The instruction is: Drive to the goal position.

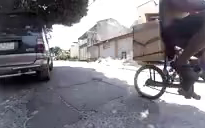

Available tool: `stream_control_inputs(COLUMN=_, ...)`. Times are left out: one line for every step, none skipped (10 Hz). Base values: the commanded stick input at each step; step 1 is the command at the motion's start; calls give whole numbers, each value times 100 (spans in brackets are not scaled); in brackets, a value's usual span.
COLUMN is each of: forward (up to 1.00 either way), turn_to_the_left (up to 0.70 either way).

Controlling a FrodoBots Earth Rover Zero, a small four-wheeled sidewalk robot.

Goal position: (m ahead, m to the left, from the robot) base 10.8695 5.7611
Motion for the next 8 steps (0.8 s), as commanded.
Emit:
stream_control_inputs(forward=100, turn_to_the_left=-1)
stream_control_inputs(forward=100, turn_to_the_left=-1)
stream_control_inputs(forward=100, turn_to_the_left=-1)
stream_control_inputs(forward=100, turn_to_the_left=-1)
stream_control_inputs(forward=100, turn_to_the_left=-1)
stream_control_inputs(forward=100, turn_to_the_left=-1)
stream_control_inputs(forward=100, turn_to_the_left=-1)
stream_control_inputs(forward=100, turn_to_the_left=2)
